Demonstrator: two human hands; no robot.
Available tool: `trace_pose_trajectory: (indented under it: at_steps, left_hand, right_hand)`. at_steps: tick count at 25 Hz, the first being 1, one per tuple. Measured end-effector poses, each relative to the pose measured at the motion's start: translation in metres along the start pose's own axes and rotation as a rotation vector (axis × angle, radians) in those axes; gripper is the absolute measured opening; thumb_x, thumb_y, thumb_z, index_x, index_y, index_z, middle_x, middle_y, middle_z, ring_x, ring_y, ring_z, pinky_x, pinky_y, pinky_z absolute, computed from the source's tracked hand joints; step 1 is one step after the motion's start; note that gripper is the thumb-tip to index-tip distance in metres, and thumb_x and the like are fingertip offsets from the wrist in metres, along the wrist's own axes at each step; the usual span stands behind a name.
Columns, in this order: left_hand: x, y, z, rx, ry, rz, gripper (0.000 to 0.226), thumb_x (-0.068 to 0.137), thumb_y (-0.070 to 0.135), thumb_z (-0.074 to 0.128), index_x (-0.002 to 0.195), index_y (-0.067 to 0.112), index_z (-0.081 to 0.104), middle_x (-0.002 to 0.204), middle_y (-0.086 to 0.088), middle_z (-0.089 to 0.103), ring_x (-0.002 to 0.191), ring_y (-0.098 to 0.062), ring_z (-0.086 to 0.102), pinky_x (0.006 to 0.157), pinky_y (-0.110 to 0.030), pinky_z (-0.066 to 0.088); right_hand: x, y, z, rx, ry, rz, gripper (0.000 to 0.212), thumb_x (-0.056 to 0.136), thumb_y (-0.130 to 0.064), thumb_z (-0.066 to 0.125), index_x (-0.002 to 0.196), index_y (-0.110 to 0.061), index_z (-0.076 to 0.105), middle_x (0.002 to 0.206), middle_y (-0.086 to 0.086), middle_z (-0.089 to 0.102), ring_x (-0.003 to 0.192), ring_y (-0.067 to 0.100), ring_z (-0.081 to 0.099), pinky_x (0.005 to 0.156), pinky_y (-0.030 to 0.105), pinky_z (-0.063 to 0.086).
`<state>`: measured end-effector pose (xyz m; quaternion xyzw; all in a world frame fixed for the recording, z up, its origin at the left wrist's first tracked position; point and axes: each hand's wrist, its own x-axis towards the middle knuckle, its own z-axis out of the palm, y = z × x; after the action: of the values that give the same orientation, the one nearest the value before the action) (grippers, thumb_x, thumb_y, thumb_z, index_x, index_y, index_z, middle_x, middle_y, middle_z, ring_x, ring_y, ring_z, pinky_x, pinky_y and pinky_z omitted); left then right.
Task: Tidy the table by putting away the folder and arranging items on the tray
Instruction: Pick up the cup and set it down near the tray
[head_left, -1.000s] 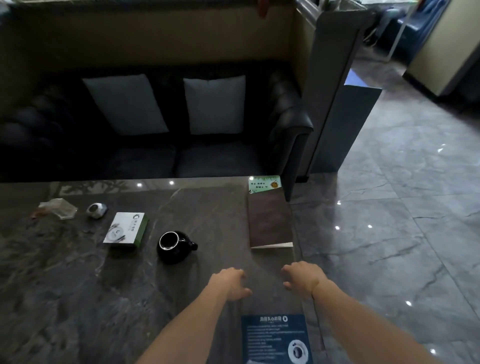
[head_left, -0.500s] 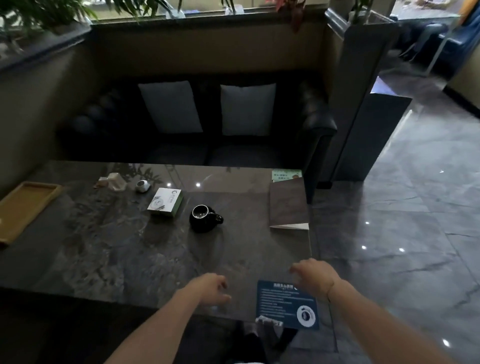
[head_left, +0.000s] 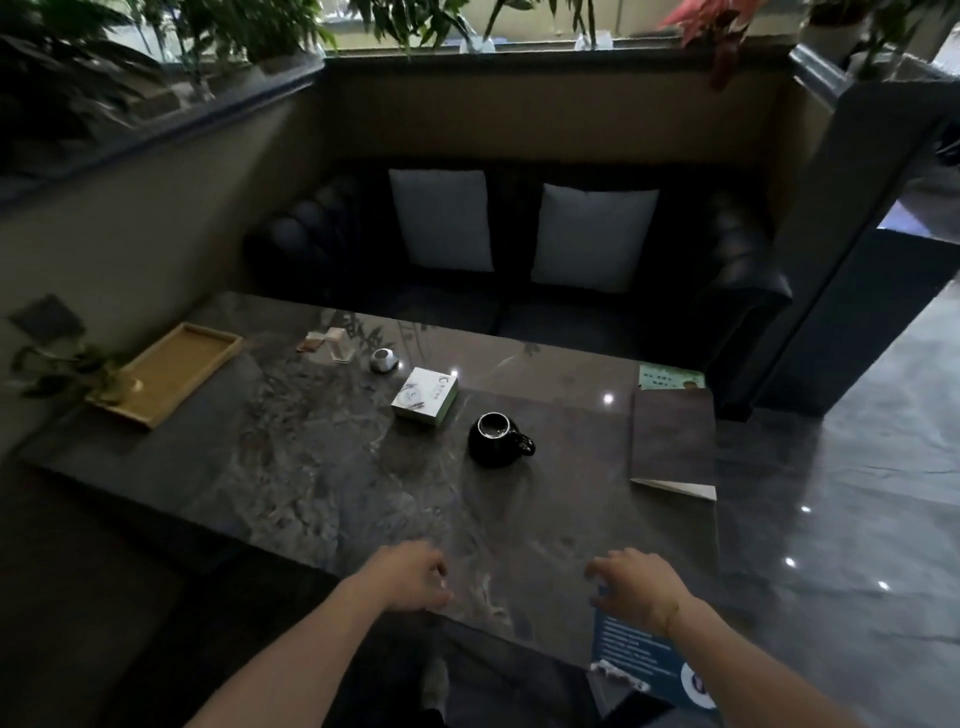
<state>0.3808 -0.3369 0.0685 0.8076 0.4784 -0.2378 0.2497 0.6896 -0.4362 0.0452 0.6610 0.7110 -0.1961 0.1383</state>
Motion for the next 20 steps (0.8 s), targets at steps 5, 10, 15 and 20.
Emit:
trace_pose_trajectory:
  at_steps: [5, 10, 15, 20]
  left_hand:
    - [0.018, -0.046, -0.023, 0.042, -0.026, 0.046, 0.05, 0.082, 0.061, 0.054, 0.125, 0.036, 0.055, 0.132, 0.003, 0.052, 0.121, -0.02, 0.05, 0.1, -0.041, 0.039]
    - [0.055, -0.082, -0.048, 0.156, -0.017, 0.169, 0.046, 0.084, 0.055, 0.056, 0.125, 0.033, 0.055, 0.134, 0.003, 0.054, 0.121, -0.02, 0.052, 0.098, -0.043, 0.043]
    - [0.092, -0.101, -0.063, 0.278, -0.052, 0.278, 0.051, 0.084, 0.058, 0.055, 0.128, 0.032, 0.053, 0.131, 0.0, 0.055, 0.122, -0.024, 0.05, 0.099, -0.044, 0.039]
    - [0.124, -0.099, -0.077, 0.36, -0.031, 0.384, 0.051, 0.083, 0.056, 0.054, 0.127, 0.031, 0.053, 0.127, -0.002, 0.058, 0.12, -0.026, 0.051, 0.094, -0.044, 0.041]
  right_hand:
    - [0.035, -0.034, -0.002, -0.01, -0.003, 0.06, 0.045, 0.088, -0.053, 0.049, 0.13, -0.037, 0.051, 0.131, -0.002, 0.058, 0.122, 0.023, 0.052, 0.095, 0.039, 0.045]
    - [0.061, -0.061, -0.004, 0.008, -0.044, 0.161, 0.048, 0.089, -0.052, 0.052, 0.134, -0.034, 0.048, 0.136, -0.002, 0.053, 0.126, 0.024, 0.049, 0.098, 0.04, 0.043]
    - [0.072, -0.083, -0.001, 0.098, 0.0, 0.295, 0.042, 0.093, -0.051, 0.047, 0.131, -0.034, 0.05, 0.134, -0.004, 0.055, 0.123, 0.021, 0.05, 0.096, 0.039, 0.043]
    - [0.077, -0.089, 0.001, 0.154, 0.01, 0.391, 0.041, 0.092, -0.051, 0.047, 0.128, -0.033, 0.051, 0.132, -0.005, 0.054, 0.123, 0.021, 0.049, 0.094, 0.039, 0.042]
